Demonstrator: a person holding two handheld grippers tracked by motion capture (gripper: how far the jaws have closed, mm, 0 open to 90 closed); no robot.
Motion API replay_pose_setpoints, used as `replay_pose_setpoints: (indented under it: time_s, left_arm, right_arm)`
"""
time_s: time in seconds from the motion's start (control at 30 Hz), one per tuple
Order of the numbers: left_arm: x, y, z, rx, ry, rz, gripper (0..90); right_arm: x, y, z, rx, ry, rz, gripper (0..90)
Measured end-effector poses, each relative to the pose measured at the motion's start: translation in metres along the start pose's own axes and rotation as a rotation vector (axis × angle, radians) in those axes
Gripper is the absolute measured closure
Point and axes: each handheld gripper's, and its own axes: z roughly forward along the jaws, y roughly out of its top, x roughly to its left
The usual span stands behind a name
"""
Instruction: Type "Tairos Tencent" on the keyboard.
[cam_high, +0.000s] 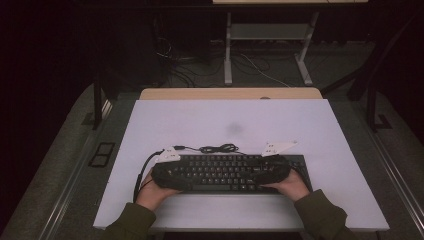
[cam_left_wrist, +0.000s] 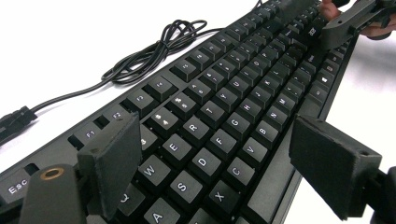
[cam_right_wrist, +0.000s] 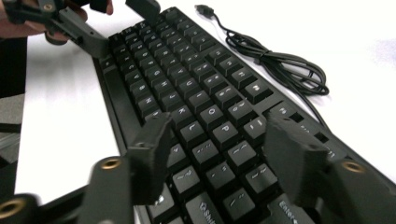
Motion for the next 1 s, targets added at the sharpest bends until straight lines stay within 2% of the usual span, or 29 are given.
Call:
replay_pose_setpoints:
  time_s: [0.37,0.7,0.8,1.0]
  left_arm:
    - [0.000,0.000,-0.003,-0.005,0.003,0.008,16.8]
    - [0.001,0.000,-0.006,-0.006,0.010,0.021,20.3]
    - [0.001,-0.001,-0.007,-0.008,0.020,0.031,23.8]
    - [0.003,-0.003,-0.012,-0.003,0.046,0.038,40.3]
  right_arm:
    - [-0.002,0.007,0.006,-0.064,0.001,0.010,27.6]
    - [-0.004,0.013,0.012,-0.095,0.008,0.017,24.9]
    - [-0.005,0.014,0.015,-0.101,0.008,0.026,24.7]
    - [-0.005,0.012,0.017,-0.095,0.006,0.025,24.7]
